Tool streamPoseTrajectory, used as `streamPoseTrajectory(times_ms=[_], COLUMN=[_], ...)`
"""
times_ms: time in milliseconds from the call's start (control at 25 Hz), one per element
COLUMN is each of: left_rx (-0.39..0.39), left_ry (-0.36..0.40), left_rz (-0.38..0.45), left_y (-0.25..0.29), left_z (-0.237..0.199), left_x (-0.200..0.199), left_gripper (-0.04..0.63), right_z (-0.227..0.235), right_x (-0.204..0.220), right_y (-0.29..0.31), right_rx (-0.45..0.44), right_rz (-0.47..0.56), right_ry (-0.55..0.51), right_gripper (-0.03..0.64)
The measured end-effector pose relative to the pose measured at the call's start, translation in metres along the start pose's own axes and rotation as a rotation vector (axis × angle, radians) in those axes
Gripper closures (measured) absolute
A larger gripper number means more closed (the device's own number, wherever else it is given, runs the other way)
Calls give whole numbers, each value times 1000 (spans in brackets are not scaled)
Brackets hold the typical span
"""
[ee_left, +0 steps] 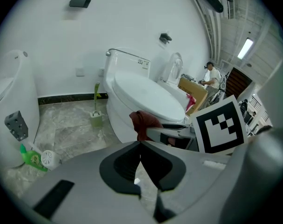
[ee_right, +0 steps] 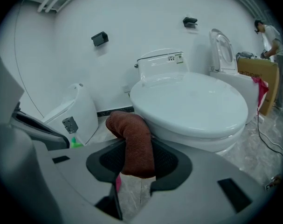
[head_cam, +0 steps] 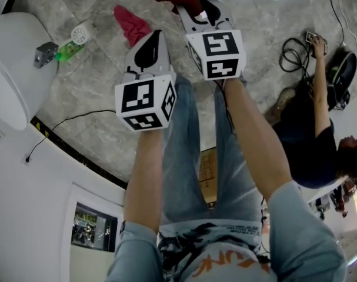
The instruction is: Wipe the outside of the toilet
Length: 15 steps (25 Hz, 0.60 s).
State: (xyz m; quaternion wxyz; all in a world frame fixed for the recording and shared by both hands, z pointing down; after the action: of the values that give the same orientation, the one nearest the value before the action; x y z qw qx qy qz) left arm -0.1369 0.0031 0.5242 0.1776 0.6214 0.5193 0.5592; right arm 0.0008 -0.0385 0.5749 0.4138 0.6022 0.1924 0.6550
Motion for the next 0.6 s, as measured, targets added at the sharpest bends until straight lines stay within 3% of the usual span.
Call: streamPoseTrajectory(times_ms=[600], left_rx=[9], left_ry=[47], left_rz=[-51], left_y=[26], left_z=[52], left_x=[-3], left_gripper=[597], right_z=[38], right_x=[25], right_y=[-32], right_rx=[-20], right_rz=[-34], right_ry=[4], right_gripper=[466])
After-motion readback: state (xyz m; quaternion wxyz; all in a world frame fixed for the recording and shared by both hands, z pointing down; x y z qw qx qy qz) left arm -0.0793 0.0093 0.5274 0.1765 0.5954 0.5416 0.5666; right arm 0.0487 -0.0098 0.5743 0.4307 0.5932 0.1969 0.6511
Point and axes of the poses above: the fingertips, and each gripper's own axes: y forward along the fingers, z to its right, x out of its underside, the point moved 8 cm from there along -y, backward along the fingers, and after that the axes turned 10 degrees about -z, right-handed, at the moved point
